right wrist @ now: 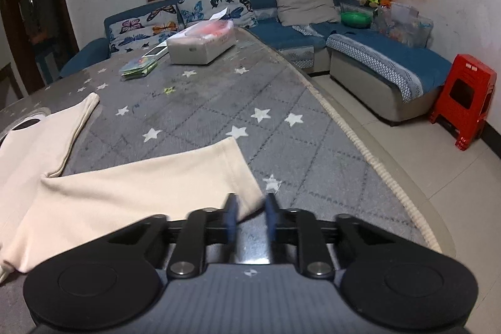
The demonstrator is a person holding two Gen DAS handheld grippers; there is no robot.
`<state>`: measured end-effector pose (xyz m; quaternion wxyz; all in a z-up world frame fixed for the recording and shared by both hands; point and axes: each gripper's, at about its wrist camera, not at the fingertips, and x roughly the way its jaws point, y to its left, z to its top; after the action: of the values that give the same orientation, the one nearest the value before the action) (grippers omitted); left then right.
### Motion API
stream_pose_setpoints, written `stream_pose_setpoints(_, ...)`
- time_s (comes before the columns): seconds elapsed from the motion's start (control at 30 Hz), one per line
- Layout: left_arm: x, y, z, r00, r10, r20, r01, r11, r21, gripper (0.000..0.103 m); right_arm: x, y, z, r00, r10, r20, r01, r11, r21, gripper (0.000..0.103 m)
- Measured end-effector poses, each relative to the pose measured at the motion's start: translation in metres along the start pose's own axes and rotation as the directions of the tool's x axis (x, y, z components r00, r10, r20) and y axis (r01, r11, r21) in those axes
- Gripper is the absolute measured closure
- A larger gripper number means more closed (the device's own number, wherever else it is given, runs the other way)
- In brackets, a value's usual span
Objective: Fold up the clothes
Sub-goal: 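Grasp a sleeve cuff with the right tool and fold it across the body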
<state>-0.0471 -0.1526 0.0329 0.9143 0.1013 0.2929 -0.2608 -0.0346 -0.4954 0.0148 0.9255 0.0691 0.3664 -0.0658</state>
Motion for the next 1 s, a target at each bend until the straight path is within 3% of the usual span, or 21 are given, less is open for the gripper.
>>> stream_pose_setpoints(0.07, 0.003, -0.010, -0.002, 1.000, -0.027, -0.008, 0.027, 0.999, 0.029, 0.069, 0.000, 0.001, 0.003, 1.000, -0.008, 0.019, 0.008, 1.000, -0.005, 0.098)
stream_pose_setpoints(0.23, 0.006, -0.024, -0.011, 0.997, -0.065, -0.031, 0.067, 0.995, 0.080, 0.069, -0.002, 0.007, 0.016, 0.995, -0.044, 0.092, 0.048, 0.998, -0.044, 0.099)
stream_pose_setpoints(0.37, 0.009, -0.029, -0.015, 0.996, -0.074, -0.046, 0.079, 0.992, 0.101, 0.068, 0.012, 0.007, 0.013, 0.998, -0.040, 0.053, 0.042, 0.998, -0.037, 0.098)
stream_pose_setpoints(0.67, 0.009, -0.029, -0.013, 0.995, -0.083, -0.048, 0.088, 0.991, 0.101, 0.068, 0.001, -0.007, 0.009, 0.998, 0.037, 0.059, -0.043, 0.995, 0.091, 0.084)
stream_pose_setpoints(0.8, 0.010, -0.032, -0.013, 0.995, -0.085, -0.051, 0.090, 0.990, 0.109, 0.068, 0.012, -0.008, 0.004, 0.998, 0.043, 0.049, -0.048, 0.992, 0.116, 0.083)
stream_pose_setpoints(1.0, 0.010, -0.029, -0.011, 0.995, -0.087, -0.052, 0.092, 0.991, 0.097, 0.068, 0.013, -0.002, 0.006, 0.997, 0.034, 0.064, -0.040, 0.995, 0.092, 0.098)
